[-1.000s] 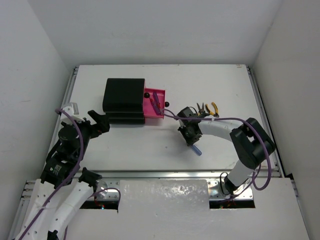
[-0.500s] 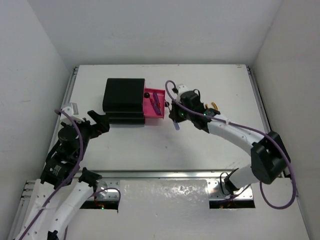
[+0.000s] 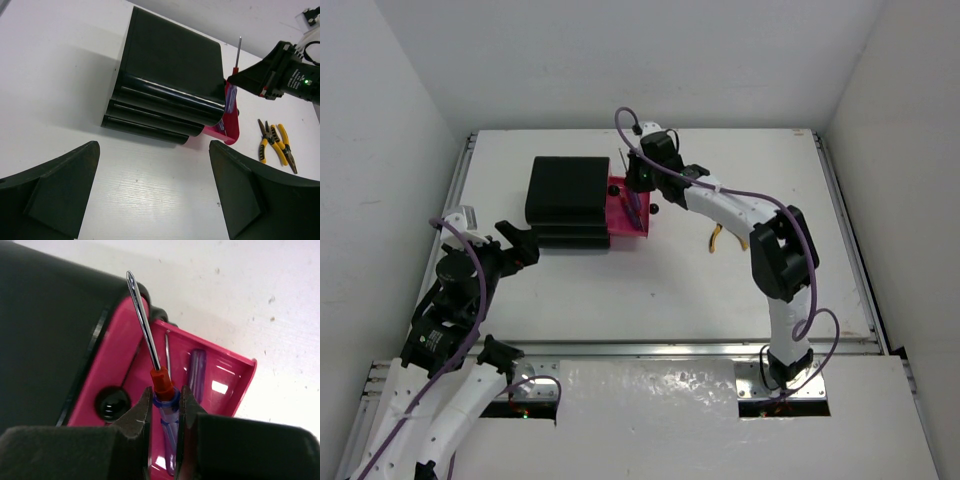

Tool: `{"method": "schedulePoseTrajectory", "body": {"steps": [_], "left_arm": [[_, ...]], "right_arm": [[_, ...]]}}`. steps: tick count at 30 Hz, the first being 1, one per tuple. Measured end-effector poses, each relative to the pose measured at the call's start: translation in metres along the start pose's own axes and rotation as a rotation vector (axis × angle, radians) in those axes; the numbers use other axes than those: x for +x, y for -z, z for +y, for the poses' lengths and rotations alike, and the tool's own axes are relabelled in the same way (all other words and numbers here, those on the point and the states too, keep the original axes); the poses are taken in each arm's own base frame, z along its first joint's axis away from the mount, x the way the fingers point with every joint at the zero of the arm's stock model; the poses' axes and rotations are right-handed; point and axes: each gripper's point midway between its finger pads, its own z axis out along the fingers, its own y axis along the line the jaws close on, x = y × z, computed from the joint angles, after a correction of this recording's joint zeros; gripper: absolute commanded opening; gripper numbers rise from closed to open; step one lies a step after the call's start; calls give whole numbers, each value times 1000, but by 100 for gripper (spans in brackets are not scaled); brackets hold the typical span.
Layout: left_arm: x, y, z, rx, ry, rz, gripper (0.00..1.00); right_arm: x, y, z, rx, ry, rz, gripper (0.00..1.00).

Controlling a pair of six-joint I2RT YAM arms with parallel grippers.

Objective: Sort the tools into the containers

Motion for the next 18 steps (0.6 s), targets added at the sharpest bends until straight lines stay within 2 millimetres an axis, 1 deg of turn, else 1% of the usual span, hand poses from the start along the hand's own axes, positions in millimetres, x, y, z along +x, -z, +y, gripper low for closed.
{"method": "schedulePoseTrajectory", "body": {"steps": [4, 6, 9, 15, 18], "left_arm": [[0, 0, 0, 1, 0, 1, 89], [0, 0, 0, 1, 0, 1, 89], [0, 0, -1, 3, 0, 2, 89], [0, 0, -1, 4, 0, 2, 89], [0, 0, -1, 4, 0, 2, 89]], "right_arm": [[13, -1, -7, 19, -17, 47, 15], [15, -1, -6, 14, -18, 55, 22], [19, 0, -5, 5, -22, 72, 40], [27, 4, 1, -33, -19, 115, 47], [25, 14, 2, -37, -17, 122, 47]]}}
